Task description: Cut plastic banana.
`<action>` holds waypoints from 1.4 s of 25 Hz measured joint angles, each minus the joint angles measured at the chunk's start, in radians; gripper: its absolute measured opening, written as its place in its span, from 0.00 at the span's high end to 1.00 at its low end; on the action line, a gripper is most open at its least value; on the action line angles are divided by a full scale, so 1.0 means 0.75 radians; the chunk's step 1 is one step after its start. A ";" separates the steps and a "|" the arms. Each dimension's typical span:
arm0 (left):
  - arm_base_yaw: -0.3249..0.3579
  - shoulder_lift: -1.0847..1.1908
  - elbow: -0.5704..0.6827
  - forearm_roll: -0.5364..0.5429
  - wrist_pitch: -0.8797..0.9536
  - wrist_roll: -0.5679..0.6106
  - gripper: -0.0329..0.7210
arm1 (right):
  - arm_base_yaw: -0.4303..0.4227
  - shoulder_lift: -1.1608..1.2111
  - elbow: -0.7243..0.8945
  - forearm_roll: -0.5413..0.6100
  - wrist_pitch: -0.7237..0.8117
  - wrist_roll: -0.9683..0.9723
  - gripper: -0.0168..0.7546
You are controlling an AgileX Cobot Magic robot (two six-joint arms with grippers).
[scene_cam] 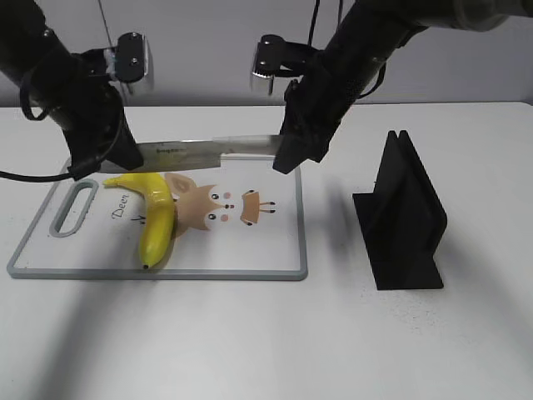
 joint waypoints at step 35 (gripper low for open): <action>-0.016 0.199 0.102 -0.058 -0.207 -0.021 0.94 | 0.000 0.177 -0.012 -0.032 -0.058 0.023 0.69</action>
